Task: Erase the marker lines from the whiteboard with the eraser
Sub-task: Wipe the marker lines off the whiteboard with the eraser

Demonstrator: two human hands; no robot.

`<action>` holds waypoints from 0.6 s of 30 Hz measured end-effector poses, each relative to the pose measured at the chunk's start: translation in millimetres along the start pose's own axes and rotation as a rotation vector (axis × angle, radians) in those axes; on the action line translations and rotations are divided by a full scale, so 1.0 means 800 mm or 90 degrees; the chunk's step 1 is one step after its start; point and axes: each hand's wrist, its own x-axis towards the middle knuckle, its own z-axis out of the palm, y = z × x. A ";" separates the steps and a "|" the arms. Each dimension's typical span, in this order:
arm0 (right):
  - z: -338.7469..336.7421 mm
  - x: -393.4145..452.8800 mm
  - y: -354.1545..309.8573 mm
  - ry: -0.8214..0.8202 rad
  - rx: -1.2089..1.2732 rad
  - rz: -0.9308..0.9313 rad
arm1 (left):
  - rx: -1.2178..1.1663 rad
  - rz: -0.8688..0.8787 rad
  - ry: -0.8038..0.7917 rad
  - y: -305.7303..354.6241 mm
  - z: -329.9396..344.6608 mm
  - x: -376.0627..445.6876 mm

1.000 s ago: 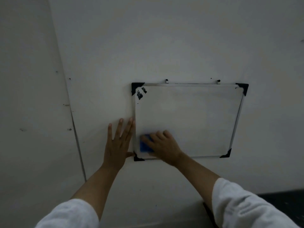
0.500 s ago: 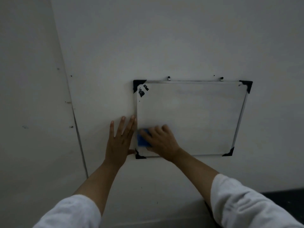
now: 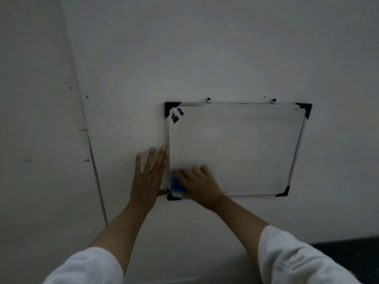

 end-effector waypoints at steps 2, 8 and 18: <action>-0.008 0.018 0.013 0.037 0.037 0.179 | 0.010 0.001 -0.005 0.000 -0.001 0.000; 0.010 -0.040 -0.013 -0.051 0.034 -0.011 | 0.023 0.013 -0.007 0.002 -0.005 0.000; -0.032 0.044 0.093 0.153 0.069 0.411 | 0.019 0.023 0.016 0.003 -0.006 0.000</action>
